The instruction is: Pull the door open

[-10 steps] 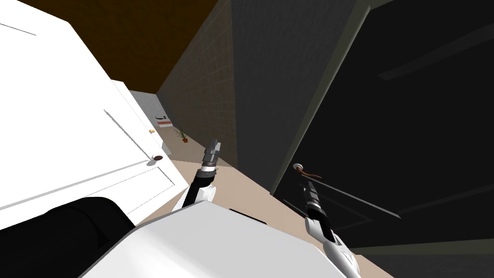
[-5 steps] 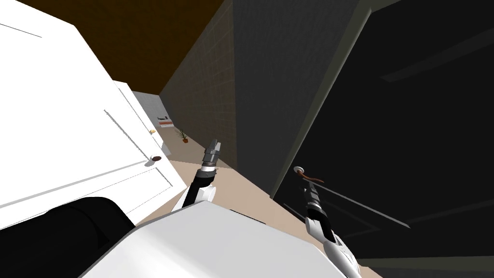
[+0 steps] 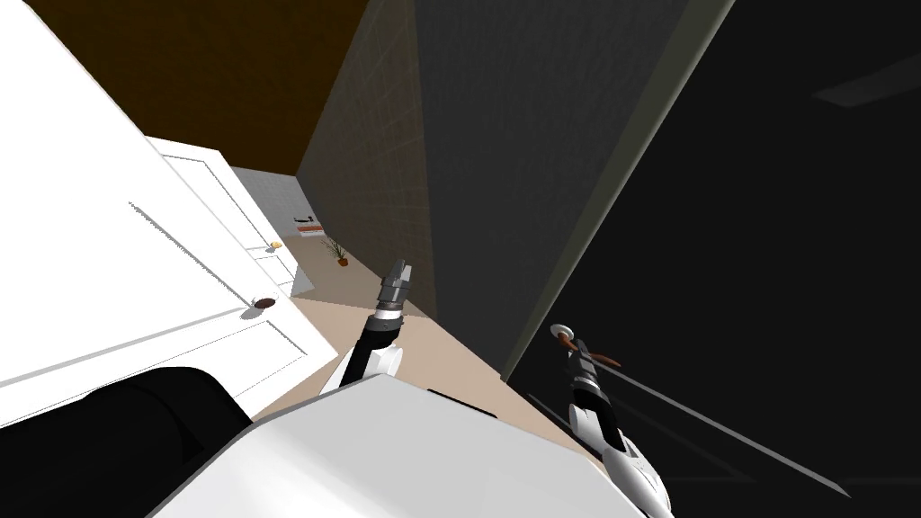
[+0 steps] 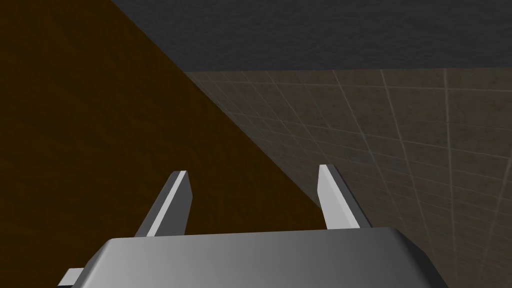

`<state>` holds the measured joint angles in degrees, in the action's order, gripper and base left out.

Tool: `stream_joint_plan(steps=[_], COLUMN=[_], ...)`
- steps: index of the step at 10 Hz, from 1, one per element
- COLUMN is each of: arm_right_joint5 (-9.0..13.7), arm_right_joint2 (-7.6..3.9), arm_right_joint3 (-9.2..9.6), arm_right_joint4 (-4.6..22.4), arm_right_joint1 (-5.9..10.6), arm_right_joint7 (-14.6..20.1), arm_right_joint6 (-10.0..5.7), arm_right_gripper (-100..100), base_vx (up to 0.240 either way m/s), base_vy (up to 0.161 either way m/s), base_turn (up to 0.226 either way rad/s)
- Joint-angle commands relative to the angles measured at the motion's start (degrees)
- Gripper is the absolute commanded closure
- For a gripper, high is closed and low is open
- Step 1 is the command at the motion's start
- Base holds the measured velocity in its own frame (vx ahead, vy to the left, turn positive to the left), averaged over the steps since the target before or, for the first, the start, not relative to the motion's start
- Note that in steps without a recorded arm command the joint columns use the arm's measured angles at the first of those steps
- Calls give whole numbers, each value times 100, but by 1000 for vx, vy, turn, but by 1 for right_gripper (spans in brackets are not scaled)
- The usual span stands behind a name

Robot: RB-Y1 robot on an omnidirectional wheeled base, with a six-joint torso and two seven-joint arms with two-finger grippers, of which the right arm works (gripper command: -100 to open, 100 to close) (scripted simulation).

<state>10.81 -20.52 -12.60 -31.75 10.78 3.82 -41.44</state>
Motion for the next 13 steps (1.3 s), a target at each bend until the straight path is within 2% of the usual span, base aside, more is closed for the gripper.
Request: stream_joint_plan(steps=[1,2,3,8,13], arm_right_joint5=[8,5,5,5,-137], arm_right_joint2=[4,2,2,2,-79], arm_right_joint3=[-17,-11,-11,-11,272], arm_right_joint4=[14,-8,-8,-8,-63], arm_right_joint1=[8,-2,-2,-2,-77], arm_right_joint7=[-16,-10,-10,-10,265], arm_right_joint6=[3,10,10,10,-60], arm_right_gripper=[-100,-100,100,100,100], base_vx=[191,79,-8,-16,-190], base_vy=[-99,-42,4,7,-35], base_turn=[27,12,-6,-2,86])
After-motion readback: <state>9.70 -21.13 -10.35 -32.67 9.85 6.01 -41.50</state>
